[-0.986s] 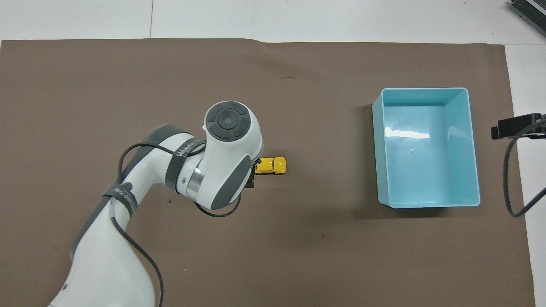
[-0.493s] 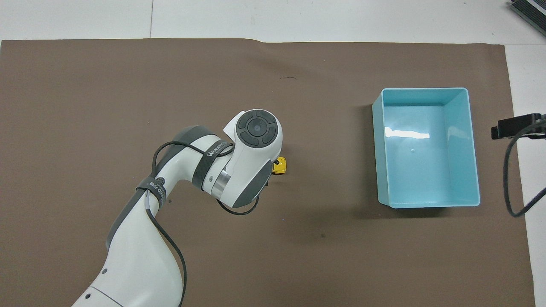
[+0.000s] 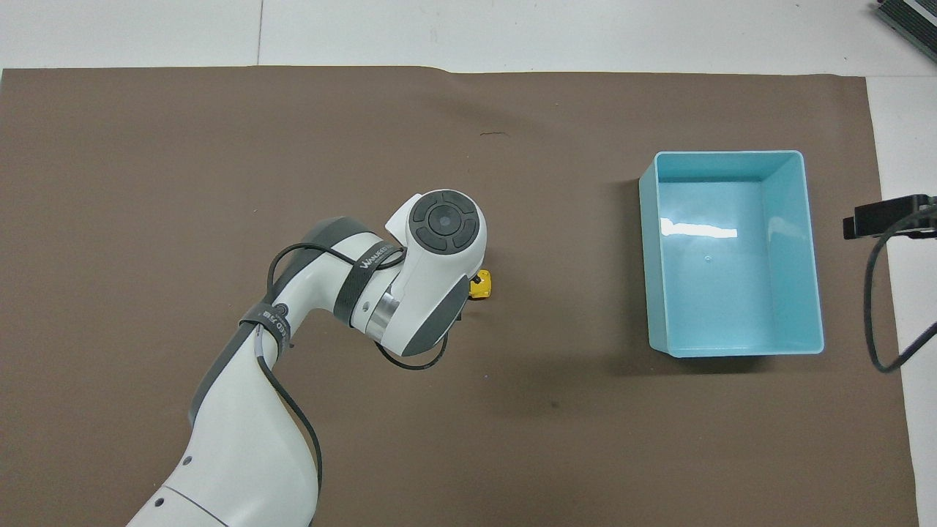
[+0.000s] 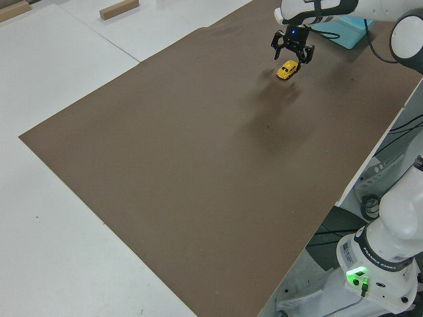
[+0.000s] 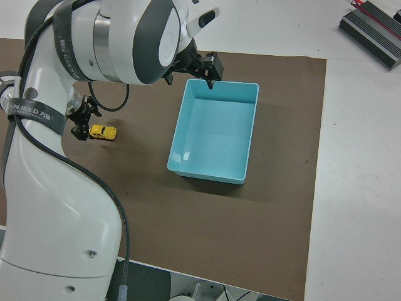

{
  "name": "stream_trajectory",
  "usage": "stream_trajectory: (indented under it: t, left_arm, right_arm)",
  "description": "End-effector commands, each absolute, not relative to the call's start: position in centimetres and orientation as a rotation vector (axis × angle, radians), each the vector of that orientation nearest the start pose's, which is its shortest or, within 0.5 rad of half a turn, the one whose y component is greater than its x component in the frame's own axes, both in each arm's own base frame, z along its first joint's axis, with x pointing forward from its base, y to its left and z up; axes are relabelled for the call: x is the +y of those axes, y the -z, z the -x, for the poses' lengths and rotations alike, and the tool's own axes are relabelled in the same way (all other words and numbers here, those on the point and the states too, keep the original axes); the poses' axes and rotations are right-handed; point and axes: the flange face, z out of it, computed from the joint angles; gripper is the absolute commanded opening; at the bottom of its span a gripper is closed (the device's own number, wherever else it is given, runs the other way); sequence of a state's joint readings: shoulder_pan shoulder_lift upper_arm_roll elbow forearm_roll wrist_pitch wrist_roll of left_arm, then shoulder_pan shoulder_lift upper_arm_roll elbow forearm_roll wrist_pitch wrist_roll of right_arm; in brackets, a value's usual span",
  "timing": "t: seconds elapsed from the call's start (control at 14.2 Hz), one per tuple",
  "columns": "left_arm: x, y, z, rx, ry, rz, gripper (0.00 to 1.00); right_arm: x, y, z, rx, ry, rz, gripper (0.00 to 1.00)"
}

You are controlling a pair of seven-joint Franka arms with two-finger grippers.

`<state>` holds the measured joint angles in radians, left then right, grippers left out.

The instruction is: Wind up and store yellow beetle car

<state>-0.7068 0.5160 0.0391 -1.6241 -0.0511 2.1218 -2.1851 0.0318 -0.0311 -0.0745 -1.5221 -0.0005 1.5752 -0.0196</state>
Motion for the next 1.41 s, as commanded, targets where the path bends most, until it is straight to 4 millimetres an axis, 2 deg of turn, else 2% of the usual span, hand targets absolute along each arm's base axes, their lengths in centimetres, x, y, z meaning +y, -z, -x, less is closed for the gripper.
stream_trajectory:
  t: [0.0, 0.21, 0.35, 0.49, 0.77, 1.06, 1.34]
  left_arm:
    - [-43.0, -32.0, -53.4, -2.192, -0.006, 2.232, 0.90]
    - [-42.8, -32.1, -53.7, -2.205, -0.010, 2.231, 0.55]
    - [-42.9, -32.0, -53.6, -2.203, -0.010, 2.233, 0.43]
    - [-42.8, -31.8, -53.5, -2.200, -0.011, 2.229, 0.39]
    - [-42.5, -31.6, -53.5, -2.195, -0.013, 2.217, 0.39]
    - [-41.4, -30.5, -53.3, -2.164, -0.006, 2.202, 0.39]
    - [-39.2, -29.6, -53.8, -2.140, -0.009, 2.187, 0.39]
  right_arm:
    - [-2.7, -66.9, -53.9, 0.047, 0.128, 3.125, 1.00]
    - [-2.8, -66.9, -53.9, 0.049, 0.128, 3.125, 1.00]
    - [-2.8, -66.9, -53.9, 0.049, 0.128, 3.125, 1.00]
    - [-2.8, -66.9, -53.9, 0.049, 0.128, 3.125, 1.00]
    - [-2.8, -66.9, -53.9, 0.052, 0.128, 3.125, 1.00]
    - [-2.9, -66.9, -53.9, 0.054, 0.128, 3.125, 1.00]
    - [-3.3, -66.9, -53.9, 0.064, 0.128, 3.125, 1.00]
